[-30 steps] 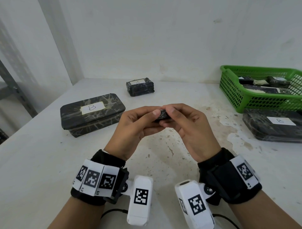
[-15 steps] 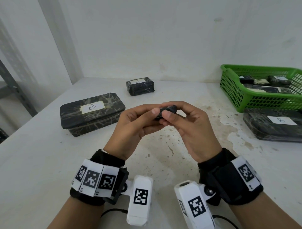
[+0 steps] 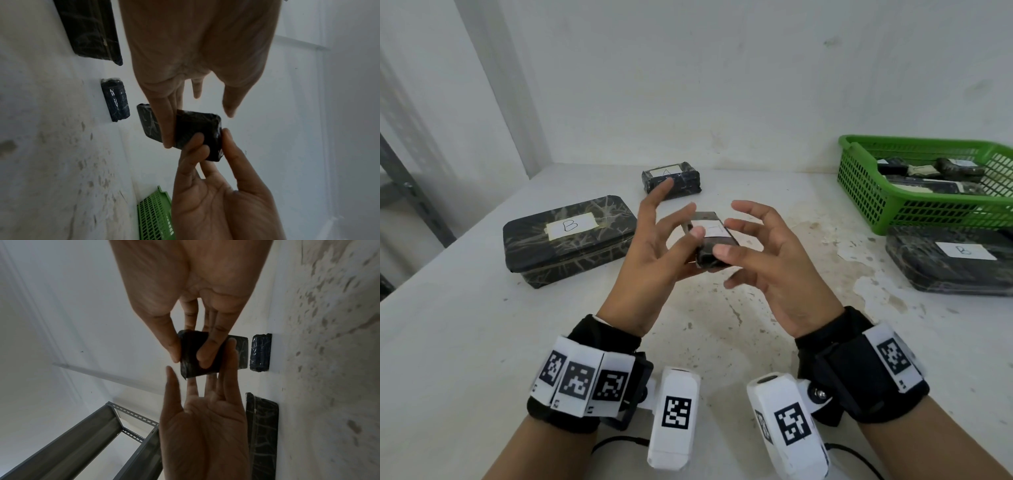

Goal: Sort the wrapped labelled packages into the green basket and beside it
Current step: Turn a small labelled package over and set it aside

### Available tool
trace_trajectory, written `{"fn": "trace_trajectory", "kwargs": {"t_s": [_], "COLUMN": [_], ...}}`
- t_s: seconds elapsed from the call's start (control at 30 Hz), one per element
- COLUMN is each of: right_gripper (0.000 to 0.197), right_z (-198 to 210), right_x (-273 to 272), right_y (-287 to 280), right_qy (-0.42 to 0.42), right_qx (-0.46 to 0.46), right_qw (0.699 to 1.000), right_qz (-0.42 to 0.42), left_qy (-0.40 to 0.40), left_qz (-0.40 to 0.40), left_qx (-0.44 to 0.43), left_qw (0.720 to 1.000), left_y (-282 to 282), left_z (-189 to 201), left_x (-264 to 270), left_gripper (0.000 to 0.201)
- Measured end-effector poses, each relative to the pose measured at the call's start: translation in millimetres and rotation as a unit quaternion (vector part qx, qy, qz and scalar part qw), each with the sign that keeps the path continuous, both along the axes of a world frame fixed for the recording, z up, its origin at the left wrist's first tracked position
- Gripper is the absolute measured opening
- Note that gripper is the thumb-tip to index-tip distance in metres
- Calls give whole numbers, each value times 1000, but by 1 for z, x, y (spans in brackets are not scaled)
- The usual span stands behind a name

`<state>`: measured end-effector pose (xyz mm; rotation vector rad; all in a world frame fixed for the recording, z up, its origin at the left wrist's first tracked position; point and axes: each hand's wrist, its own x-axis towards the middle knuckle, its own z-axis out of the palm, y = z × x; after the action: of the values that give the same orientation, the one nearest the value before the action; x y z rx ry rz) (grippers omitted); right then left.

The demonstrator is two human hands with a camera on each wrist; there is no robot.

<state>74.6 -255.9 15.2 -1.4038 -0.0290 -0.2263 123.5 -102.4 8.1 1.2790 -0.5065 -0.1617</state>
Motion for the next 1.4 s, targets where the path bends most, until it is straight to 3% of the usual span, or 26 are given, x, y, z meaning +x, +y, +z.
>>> {"fn": "trace_trajectory", "kwargs": {"t_s": [0.07,0.23,0.43,0.57,0.63,0.73,0.83,1.07,1.4], "right_gripper": [61,45,45,42,41,38,37,33,31], "right_z": [0,0,-3,-5,-4,-5,-6,-8,-3], "right_x": [0,4,9,9,8,8,7,5,6], "right_y": [0,-5,-8,-10,-13,-15,-15,-15,-7], "right_qy": [30,75,58,44,31,3,-21,-29,-50], "right_qx": [-10,-16,37,6,-10,-34,-75,-106,14], "right_qw": [999,996,997,998,997,996,993,990,998], "right_qz": [-16,-53,-42,-52,-64,-80,-92,-89,22], "left_qy": [2,-8,-31,-30,-17,-16,-15,12,10], "left_qz": [10,-17,-27,11,26,6,-3,-19,30], "left_qx": [4,-8,-22,5,1,49,75,26,-65], "left_qw": [1000,1000,999,999,1000,999,997,999,997], "left_y": [1,2,-1,-2,2,3,1,0,0], "left_z": [1,4,6,3,2,3,4,4,-2], "left_x": [0,-4,-7,-7,-2,1,-2,-1,3], "left_gripper": [72,90,108,110,103,64,42,36,20]}}
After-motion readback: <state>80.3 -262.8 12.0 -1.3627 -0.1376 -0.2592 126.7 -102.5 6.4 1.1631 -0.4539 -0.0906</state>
